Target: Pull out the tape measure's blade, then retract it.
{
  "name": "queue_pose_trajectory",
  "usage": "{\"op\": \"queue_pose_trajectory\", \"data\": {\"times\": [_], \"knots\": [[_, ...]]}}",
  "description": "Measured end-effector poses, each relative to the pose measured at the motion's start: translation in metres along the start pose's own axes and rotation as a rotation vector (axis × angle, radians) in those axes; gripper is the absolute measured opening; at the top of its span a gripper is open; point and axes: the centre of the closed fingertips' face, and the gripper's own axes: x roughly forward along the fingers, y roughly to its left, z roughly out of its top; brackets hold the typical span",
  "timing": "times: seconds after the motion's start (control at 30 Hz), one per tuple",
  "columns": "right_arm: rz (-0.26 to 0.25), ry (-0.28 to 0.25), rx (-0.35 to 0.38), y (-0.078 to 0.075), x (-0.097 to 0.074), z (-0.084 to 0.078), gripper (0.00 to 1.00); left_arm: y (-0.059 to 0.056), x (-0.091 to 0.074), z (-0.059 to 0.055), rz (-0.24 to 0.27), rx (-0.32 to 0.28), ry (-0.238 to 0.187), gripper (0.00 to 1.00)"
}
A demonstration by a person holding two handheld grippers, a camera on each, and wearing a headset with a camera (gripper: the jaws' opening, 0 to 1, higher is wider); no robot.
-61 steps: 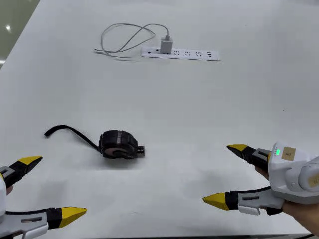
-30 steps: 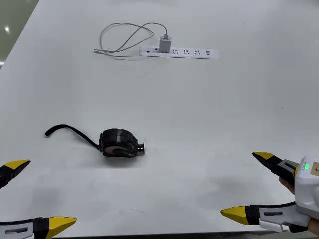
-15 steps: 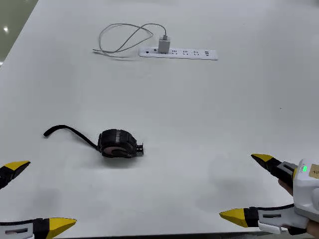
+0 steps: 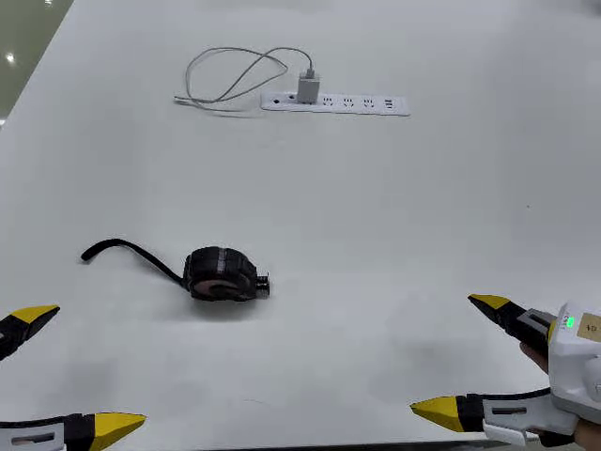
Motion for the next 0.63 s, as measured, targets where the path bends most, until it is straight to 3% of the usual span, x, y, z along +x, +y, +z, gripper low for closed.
{"op": "queue_pose_trajectory", "data": {"times": [0.63], "knots": [[0.009,0.01,-0.001,0.0032,0.0013,-0.0025,0.95,0.0017,0.0,0.002,0.005,0.009,-0.012,0.98]]}}
